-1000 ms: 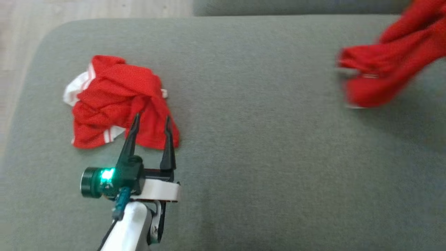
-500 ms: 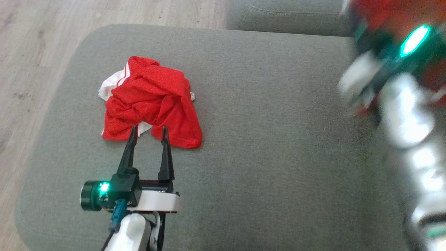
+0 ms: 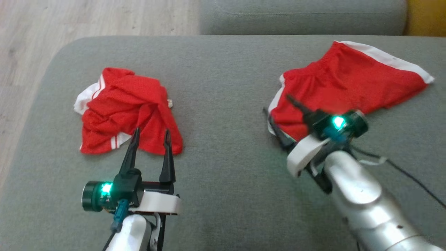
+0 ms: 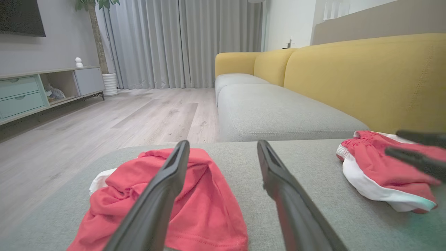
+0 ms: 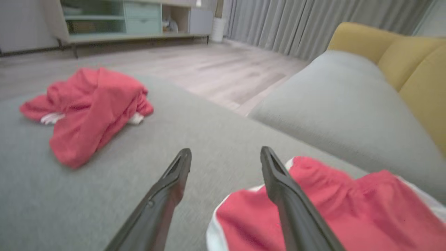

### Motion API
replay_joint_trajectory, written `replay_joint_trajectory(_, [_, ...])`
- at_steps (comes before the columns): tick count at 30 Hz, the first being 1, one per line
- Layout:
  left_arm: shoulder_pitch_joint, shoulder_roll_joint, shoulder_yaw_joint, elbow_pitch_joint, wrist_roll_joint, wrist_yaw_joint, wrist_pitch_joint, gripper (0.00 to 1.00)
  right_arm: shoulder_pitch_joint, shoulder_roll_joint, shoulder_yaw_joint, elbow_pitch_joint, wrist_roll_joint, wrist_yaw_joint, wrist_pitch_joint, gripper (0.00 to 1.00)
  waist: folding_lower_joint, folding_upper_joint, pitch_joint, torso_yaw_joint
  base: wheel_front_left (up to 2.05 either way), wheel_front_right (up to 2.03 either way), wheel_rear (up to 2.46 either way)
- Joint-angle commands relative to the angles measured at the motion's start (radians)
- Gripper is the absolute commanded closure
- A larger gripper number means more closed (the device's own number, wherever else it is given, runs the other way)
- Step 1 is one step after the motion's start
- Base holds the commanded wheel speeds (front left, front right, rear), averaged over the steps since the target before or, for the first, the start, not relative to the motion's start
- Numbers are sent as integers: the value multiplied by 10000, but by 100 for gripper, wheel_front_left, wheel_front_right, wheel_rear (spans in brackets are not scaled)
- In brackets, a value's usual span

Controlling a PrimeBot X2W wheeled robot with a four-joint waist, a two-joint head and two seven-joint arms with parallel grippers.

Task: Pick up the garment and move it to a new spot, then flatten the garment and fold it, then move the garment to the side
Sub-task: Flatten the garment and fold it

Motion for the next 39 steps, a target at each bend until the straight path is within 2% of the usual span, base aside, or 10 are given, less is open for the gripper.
replay_joint_trajectory(1, [-257, 0, 420, -310, 88, -17, -42, 0, -95, -77, -101, -562, 149, 65, -119, 0, 0, 0, -88, -156, 0, 0, 0])
replay_joint_trajectory(6, [-209, -9, 437, -357, 108, -24, -42, 0, 893, -289, -1646, -2590, 308, 65, -133, 0, 0, 0, -181, -442, 0, 0, 0])
replay_joint_trajectory(10, [-200, -12, 483, -416, 162, -38, -42, 0, 2282, -16, -3424, -4163, 78, 65, -135, 0, 0, 0, -217, -623, 0, 0, 0])
replay_joint_trajectory(13, [-177, -14, 464, -389, 198, -87, -42, 0, 3397, 249, -4396, -5178, -92, 65, -135, 0, 0, 0, -230, -734, 0, 0, 0])
replay_joint_trajectory(16, [-171, -16, 448, -374, 228, -117, -42, 0, 4315, 378, -4745, -5720, -204, 65, -136, 0, 0, 0, -154, -826, 0, 0, 0])
replay_joint_trajectory(20, [-292, -18, 397, -360, 268, -168, -42, 0, 4789, 412, -4795, -6071, -73, 65, -136, 0, 0, 0, 25, -814, 0, 0, 0])
replay_joint_trajectory(28, [-539, -22, 303, -313, 303, -220, -42, 0, 4390, 417, -4333, -5395, -678, 65, 388, 0, 0, 0, 519, -512, 0, 0, 0])
replay_joint_trajectory(33, [-718, -23, 194, -257, 256, -201, -42, 0, 3646, 417, -4159, -4004, -1508, 65, 1283, 0, 0, 0, 889, -124, 0, 0, 0])
replay_joint_trajectory(39, [-960, -24, 32, -189, 147, -156, -42, 0, 2616, 379, -4202, -2335, -2564, 65, 1432, 0, 0, 0, 1273, 346, 0, 0, 0])
